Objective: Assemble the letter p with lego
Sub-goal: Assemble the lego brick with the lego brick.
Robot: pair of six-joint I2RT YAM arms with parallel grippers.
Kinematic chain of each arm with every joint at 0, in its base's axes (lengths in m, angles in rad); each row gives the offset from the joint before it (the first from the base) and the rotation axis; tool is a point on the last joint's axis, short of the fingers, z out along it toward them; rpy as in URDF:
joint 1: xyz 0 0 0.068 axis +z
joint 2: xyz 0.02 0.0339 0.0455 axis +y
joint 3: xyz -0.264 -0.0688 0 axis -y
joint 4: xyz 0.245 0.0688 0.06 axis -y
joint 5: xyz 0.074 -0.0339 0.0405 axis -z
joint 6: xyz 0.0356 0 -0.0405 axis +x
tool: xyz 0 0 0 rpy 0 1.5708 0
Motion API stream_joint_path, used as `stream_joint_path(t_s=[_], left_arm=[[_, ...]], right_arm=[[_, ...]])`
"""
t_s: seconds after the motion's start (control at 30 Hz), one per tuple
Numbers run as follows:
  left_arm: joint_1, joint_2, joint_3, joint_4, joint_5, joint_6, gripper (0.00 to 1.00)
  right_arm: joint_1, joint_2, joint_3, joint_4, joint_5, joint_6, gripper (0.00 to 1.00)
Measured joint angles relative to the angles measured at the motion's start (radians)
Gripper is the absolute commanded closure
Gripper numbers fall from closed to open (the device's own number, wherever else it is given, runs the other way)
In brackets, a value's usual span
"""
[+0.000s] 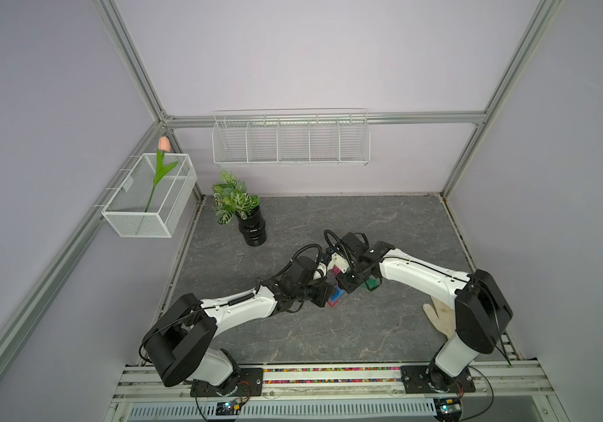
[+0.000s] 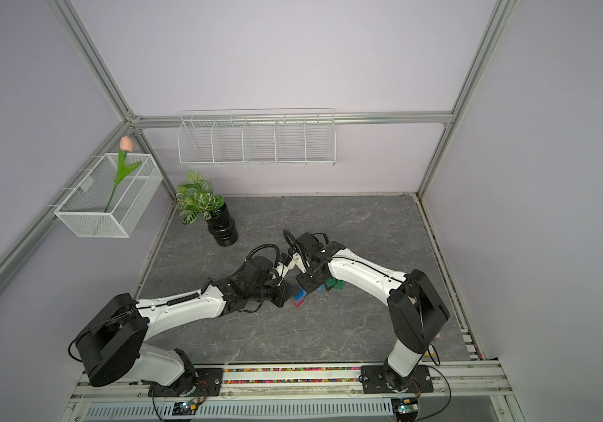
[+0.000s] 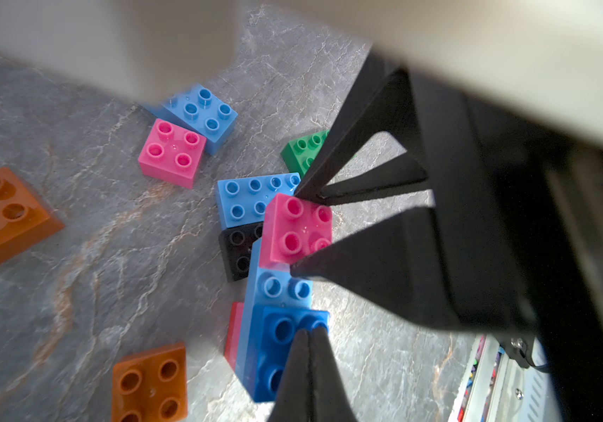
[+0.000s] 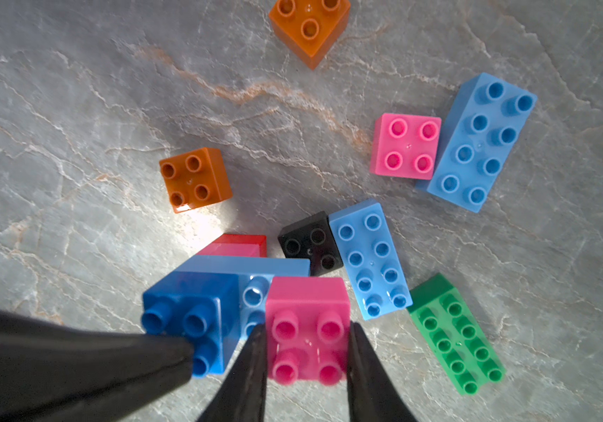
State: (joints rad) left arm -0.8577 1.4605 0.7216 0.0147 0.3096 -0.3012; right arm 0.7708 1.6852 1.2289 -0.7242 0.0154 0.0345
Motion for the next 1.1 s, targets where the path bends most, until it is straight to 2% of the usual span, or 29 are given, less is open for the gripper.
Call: stream_joint_path(t_s=[0.33, 0.83, 1.1], left_arm=[[0.000, -0.001, -0.002, 0.003, -0.002, 0.000, 1.00], [0.000, -0.003, -0.006, 0.008, -0.003, 0.000, 1.00], [0.000, -0.004, -0.007, 0.007, -0.003, 0.000, 1.00]], right_arm=[[0.008, 0.000, -0.001, 0.000, 0.015, 0.018, 0.63], [0.012, 0.000, -0.001, 0.000, 0.023, 0.022, 0.62], [0.016, 0.000, -0.012, -0.031, 0.034, 0.030, 0.47]])
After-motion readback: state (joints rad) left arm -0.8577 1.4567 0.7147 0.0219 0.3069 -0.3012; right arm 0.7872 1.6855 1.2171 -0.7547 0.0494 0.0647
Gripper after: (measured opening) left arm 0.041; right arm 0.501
